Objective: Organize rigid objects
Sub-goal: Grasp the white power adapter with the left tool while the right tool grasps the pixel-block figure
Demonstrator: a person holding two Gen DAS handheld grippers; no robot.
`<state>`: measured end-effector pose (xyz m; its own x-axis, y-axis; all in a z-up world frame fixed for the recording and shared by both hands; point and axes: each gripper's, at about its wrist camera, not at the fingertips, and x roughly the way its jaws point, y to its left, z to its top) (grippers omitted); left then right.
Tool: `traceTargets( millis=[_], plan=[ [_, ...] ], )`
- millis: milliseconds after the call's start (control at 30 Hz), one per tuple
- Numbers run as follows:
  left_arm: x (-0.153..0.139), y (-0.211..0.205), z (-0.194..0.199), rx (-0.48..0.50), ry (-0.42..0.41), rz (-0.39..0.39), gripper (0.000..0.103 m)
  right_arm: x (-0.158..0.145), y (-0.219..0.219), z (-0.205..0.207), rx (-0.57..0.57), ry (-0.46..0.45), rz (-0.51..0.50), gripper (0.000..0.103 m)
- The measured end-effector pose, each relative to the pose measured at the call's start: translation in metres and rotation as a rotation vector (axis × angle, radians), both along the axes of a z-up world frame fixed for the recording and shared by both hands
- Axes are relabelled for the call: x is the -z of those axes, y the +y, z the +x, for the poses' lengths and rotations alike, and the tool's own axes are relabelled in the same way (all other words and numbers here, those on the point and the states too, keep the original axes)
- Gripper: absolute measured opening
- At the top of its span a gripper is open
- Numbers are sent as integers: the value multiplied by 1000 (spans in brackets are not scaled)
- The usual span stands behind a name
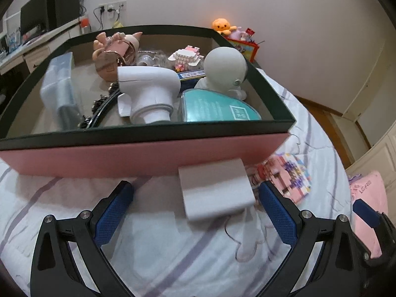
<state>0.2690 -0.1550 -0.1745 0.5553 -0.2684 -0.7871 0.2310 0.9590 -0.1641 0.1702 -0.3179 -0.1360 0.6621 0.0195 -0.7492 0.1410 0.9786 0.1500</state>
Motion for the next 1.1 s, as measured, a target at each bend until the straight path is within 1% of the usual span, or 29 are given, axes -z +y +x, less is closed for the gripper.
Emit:
traceTargets(
  millis=[100,167,200,233,267,300,333,400,467,533,767,800,833,867,900,1100],
  plan=[
    [0,3,0,-2,-7,-17,99,4,3,7,-16,10,-2,97],
    [1,8,-2,8,-14,-24,94,5,6,11,-26,13,-3,97],
    [0,11,-4,14,-18,-28,89,6,9,14,-32,14,-3,97],
    [0,14,-6,21,-21,-29,80,6,11,16,-37,15,-3,97],
    [-1,19,-7,30,-23,-33,76,7,13,18,-44,17,-5,97],
    [-2,21,-9,52,-23,-47,64,7,16,19,-50,18,-6,97],
    [-3,23,-12,63,-24,-44,59,8,20,22,-60,20,-8,97],
    [-4,29,-16,61,-32,-34,59,9,26,25,-76,19,-13,97],
    [-4,35,-18,58,-29,-45,58,10,33,30,-90,20,-20,97],
    [-5,42,-22,50,-33,-40,58,11,37,36,-100,21,-32,97],
    [-7,71,-33,17,-34,-34,58,21,50,68,-149,50,-75,97],
    [-7,75,-35,12,-35,-33,58,22,52,70,-158,55,-84,92],
    [-8,79,-37,7,-36,-33,58,22,54,70,-165,52,-92,85],
    [-9,81,-38,3,-37,-33,58,20,56,69,-174,48,-103,72],
    [-10,85,-39,-2,-38,-35,58,19,57,68,-178,47,-111,68],
    [-14,102,-48,-13,-46,-40,57,9,60,49,-192,33,-73,68]
  ],
)
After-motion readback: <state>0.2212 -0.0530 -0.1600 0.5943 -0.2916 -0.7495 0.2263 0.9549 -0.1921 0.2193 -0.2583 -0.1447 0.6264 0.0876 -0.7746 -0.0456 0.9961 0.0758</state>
